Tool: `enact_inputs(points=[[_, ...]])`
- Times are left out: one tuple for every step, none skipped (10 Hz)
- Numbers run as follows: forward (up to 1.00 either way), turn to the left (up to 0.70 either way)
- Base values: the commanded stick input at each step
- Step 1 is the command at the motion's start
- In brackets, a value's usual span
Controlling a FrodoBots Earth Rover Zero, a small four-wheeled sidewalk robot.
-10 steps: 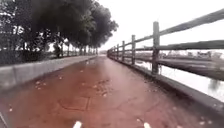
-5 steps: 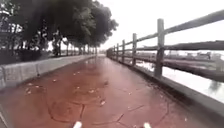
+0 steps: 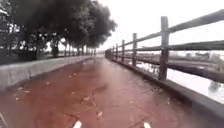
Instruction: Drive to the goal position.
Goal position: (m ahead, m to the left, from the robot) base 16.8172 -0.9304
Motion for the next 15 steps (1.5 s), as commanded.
enact_inputs(points=[[0.50, 0.00], [0.50, 0.00], [0.50, 0.00], [0.50, 0.00], [0.50, 0.00], [0.50, 0.00], [0.50, 0.00], [0.50, 0.00], [0.50, 0.00], [0.50, 0.00], [0.50, 0.00], [0.50, 0.00], [0.50, 0.00], [0.50, 0.00], [0.50, 0.00]])
